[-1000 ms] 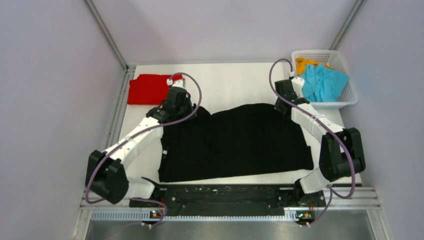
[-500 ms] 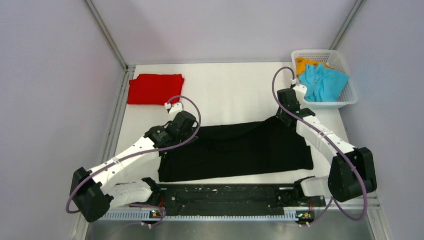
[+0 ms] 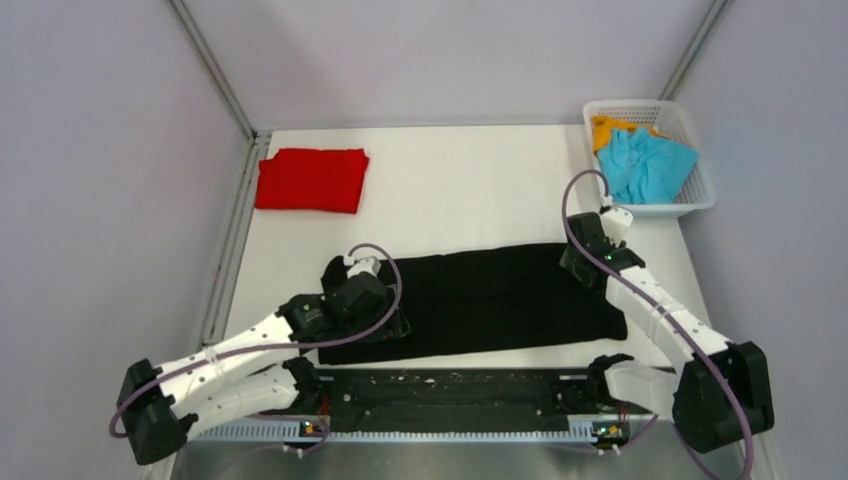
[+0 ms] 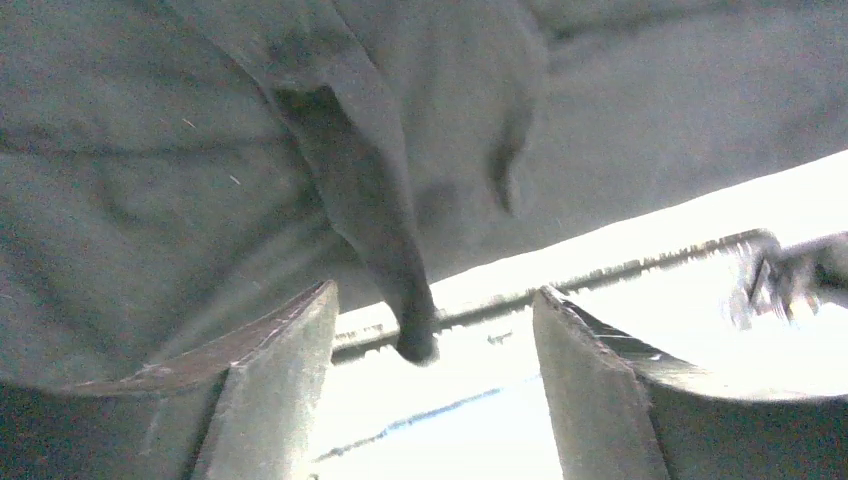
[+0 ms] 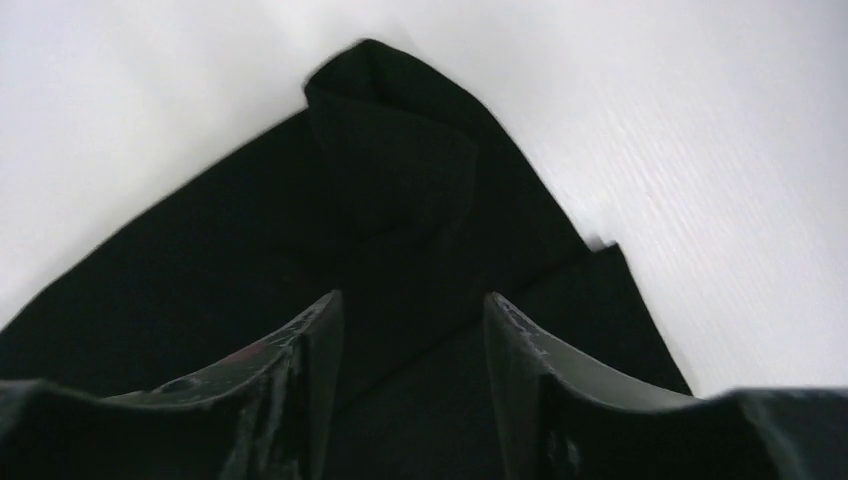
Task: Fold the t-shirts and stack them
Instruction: Fold the other side of the tshirt into a rectangle, then rotate the tshirt 90 degrees
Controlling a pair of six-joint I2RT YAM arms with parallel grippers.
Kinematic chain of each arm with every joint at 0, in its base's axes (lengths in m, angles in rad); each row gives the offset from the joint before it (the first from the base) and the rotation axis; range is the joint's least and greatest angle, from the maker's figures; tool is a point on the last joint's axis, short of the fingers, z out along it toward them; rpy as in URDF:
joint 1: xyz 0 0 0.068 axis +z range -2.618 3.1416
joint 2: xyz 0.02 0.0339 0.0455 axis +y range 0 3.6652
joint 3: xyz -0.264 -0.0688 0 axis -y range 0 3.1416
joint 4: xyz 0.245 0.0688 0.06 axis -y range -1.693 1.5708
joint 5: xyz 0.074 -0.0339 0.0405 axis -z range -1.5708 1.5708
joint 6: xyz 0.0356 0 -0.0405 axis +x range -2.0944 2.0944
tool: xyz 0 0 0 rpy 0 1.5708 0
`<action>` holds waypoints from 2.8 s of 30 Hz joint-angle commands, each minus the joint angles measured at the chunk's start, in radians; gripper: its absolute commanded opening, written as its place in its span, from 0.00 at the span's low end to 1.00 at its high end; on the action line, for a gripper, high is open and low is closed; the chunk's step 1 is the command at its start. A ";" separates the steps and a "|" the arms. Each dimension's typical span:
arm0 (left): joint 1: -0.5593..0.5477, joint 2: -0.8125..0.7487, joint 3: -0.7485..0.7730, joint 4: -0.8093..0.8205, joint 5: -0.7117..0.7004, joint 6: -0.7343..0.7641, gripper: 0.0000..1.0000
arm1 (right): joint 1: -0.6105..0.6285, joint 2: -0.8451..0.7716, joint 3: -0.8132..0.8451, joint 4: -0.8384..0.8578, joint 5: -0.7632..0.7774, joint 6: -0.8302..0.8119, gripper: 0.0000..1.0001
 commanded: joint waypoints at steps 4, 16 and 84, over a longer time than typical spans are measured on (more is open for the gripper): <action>-0.023 -0.211 0.014 -0.085 0.064 0.111 0.99 | 0.013 -0.291 -0.053 -0.176 0.096 0.129 0.75; 0.046 0.199 0.211 0.287 -0.069 0.236 0.99 | 0.012 -0.288 -0.084 0.308 -0.404 -0.117 0.99; 0.512 0.481 -0.002 0.427 -0.023 0.085 0.99 | -0.441 0.411 0.050 0.414 -0.529 -0.072 0.99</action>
